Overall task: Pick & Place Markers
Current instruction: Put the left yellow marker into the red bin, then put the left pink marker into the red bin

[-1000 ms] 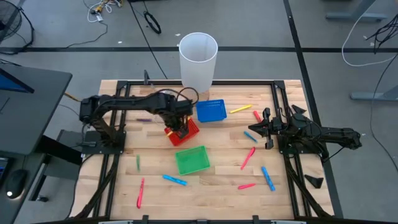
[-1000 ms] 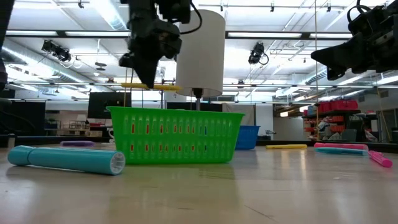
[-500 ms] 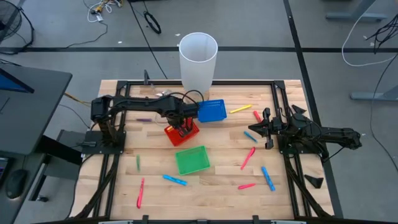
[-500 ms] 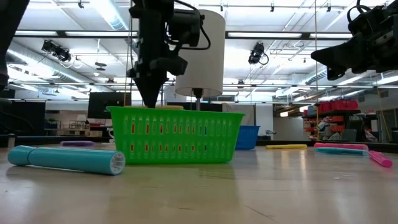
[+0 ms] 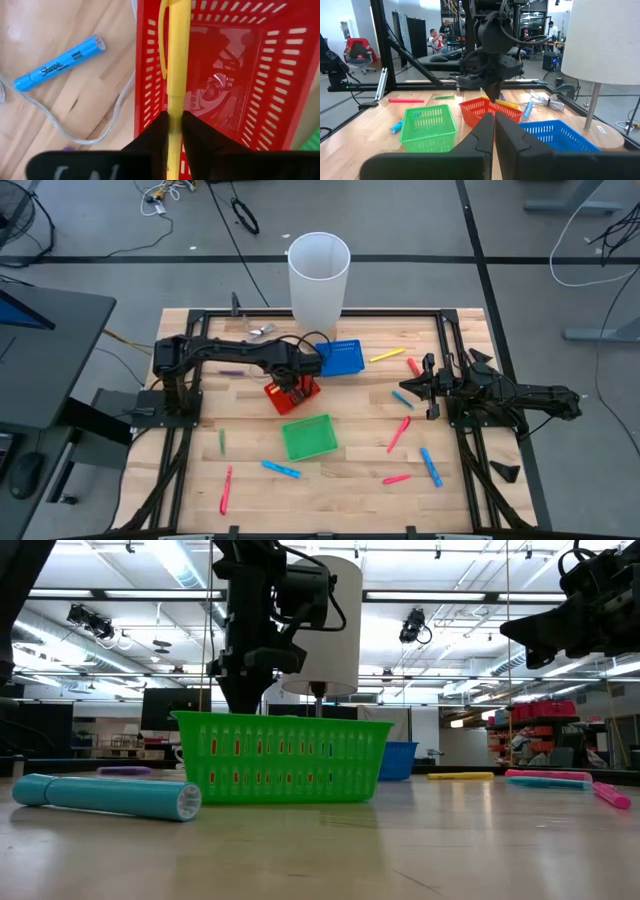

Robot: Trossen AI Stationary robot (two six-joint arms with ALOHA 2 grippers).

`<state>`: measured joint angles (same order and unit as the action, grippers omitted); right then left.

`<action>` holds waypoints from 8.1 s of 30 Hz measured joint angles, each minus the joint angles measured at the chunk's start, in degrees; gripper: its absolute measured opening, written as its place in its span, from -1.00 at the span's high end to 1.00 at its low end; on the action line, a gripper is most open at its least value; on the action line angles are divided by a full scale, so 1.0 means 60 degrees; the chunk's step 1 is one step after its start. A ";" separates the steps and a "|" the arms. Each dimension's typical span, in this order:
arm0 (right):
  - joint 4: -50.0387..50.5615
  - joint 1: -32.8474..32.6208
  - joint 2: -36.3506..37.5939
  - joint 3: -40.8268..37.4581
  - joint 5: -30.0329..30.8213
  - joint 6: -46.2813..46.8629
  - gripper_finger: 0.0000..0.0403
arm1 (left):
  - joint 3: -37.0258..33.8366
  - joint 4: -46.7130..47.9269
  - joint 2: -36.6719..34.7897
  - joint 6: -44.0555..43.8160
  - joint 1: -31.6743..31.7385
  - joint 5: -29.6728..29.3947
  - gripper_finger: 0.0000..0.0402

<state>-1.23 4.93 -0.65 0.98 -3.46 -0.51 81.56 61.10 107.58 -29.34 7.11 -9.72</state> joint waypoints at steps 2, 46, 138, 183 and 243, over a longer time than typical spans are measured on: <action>0.0002 0.0000 0.0001 0.0001 -0.0005 -0.0004 0.90 | 0.0000 -0.0006 -0.0002 -0.0001 0.0000 0.0085 0.66; -0.0001 0.0000 -0.0002 0.0000 -0.0002 -0.0002 0.90 | 0.0022 0.0933 -0.2295 0.5341 -0.1664 0.0940 0.22; -0.0001 0.0000 -0.0002 0.0002 -0.0004 -0.0003 0.90 | -0.4579 -0.3113 -0.2119 1.1581 -0.9479 0.2526 0.22; 0.0000 0.0000 0.0001 0.0000 -0.0002 -0.0002 0.90 | -0.4916 -0.3787 -0.3216 0.8088 -0.8590 0.2547 0.86; -0.0001 0.0000 -0.0002 -0.0001 -0.0005 -0.0001 0.90 | -0.2648 0.0165 -0.5018 -0.8243 -0.7813 0.0854 0.87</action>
<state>-1.23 4.93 -0.66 0.97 -3.48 -0.52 65.67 62.09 77.47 -78.79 -39.76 -4.59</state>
